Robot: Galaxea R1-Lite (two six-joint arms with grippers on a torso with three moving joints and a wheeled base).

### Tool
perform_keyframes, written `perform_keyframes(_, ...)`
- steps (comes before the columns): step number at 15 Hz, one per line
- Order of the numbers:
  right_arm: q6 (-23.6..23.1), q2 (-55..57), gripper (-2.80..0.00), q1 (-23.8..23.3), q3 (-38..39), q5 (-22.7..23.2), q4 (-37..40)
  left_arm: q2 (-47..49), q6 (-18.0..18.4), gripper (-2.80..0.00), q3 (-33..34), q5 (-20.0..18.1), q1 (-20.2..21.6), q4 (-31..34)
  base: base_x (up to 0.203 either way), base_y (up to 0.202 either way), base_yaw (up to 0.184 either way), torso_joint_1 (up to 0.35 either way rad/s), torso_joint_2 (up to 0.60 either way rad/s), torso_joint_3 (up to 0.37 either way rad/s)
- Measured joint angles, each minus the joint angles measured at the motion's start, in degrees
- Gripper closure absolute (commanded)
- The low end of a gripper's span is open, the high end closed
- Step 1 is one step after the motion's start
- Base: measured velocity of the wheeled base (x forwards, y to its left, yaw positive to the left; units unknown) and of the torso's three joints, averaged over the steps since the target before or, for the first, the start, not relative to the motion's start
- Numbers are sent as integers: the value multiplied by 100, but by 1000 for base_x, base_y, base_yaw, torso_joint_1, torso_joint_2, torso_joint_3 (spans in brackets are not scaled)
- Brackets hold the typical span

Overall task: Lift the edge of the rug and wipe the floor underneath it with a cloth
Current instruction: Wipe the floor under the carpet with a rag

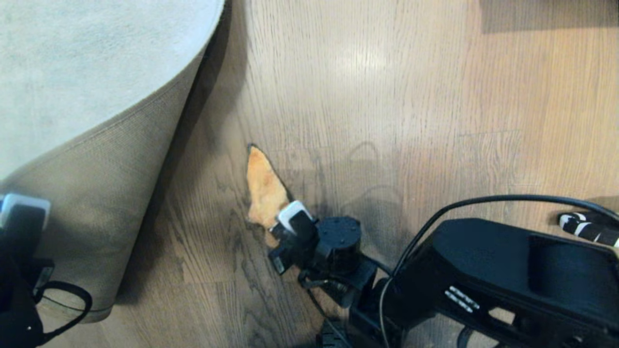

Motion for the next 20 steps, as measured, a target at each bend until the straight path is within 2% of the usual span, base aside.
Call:
perform_keyframes(4, -217, 425, 0, 627, 306, 63, -40, 0, 2, 0, 30, 0, -9, -3, 0, 0, 0, 0, 0, 0)
perform_keyframes(8, -223, 1020, 0, 746, -355, 81, -17, 1, 1, 0, 89, -2, 0, -7, 0, 0, 0, 0, 0, 0)
perform_keyframes(12, -199, 1528, 0, 548, -1725, 86, 260, 31, 0, 0, 102, -10, 0, 17, 0, 0, 0, 0, 0, 0)
perform_keyframes(15, -189, 1647, 0, 189, -2560, 81, 672, 80, 2, 0, 102, -11, -1, 22, 0, 0, 0, 0, 0, 0)
perform_keyframes(17, -184, 1499, 0, 3, -2650, 80, 724, 129, 10, 0, 71, -10, -1, 6, 0, 0, 0, 0, 0, 0)
perform_keyframes(20, -184, 971, 0, -158, -2323, 49, 700, 168, 9, 0, 67, 0, -1, 3, 0, 0, 0, 0, 0, 0)
